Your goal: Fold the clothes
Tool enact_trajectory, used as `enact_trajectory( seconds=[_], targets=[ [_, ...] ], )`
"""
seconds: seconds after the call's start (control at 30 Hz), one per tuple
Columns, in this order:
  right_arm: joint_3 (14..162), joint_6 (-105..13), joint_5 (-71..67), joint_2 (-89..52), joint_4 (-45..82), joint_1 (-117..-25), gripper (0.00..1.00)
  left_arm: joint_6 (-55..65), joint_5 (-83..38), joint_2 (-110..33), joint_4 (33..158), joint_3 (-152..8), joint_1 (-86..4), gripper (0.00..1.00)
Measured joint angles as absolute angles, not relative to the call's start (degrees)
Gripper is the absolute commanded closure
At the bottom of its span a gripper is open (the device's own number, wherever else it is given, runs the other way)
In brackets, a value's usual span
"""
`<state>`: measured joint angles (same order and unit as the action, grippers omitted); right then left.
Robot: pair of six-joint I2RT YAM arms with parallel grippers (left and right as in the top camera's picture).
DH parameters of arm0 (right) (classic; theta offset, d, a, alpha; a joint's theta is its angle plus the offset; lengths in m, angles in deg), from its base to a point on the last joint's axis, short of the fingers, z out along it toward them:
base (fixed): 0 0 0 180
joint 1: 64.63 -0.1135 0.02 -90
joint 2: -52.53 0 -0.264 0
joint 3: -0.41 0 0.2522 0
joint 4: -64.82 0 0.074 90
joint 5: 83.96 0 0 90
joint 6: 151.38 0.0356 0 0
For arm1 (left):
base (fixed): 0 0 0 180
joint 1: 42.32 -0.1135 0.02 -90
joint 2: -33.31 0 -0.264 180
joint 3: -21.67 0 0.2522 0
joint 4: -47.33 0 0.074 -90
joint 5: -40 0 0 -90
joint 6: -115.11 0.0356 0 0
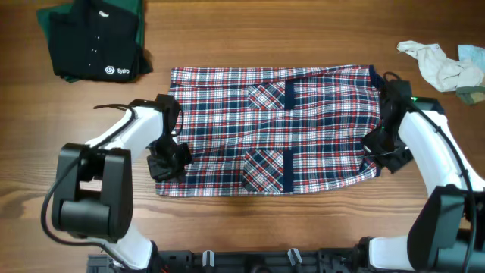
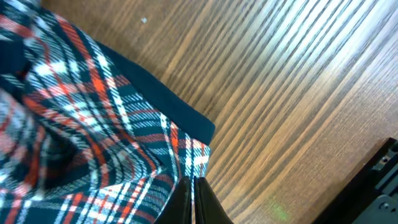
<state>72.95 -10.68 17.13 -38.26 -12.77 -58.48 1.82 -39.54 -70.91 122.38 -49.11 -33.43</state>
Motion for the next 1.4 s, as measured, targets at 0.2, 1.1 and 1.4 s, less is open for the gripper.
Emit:
enact_trajectory(
  seconds=[0.2,1.1,1.4],
  targets=[
    [72.86,-18.57,10.57,-36.84,-6.50,-58.44,0.96,1.77,-37.48,-64.66,124.05,-49.11,-33.36,0.96],
    [60.71,-21.92,8.78,-36.77,-3.75,-61.08,0.96,1.90,-36.70,-60.64,109.42,-49.22,-33.02,0.85],
    [60.69,-21.50,10.57,-36.77,-2.11,-61.08,0.96,1.90,-36.70,-60.64,109.42,-49.22,-33.02,0.85]
  ],
)
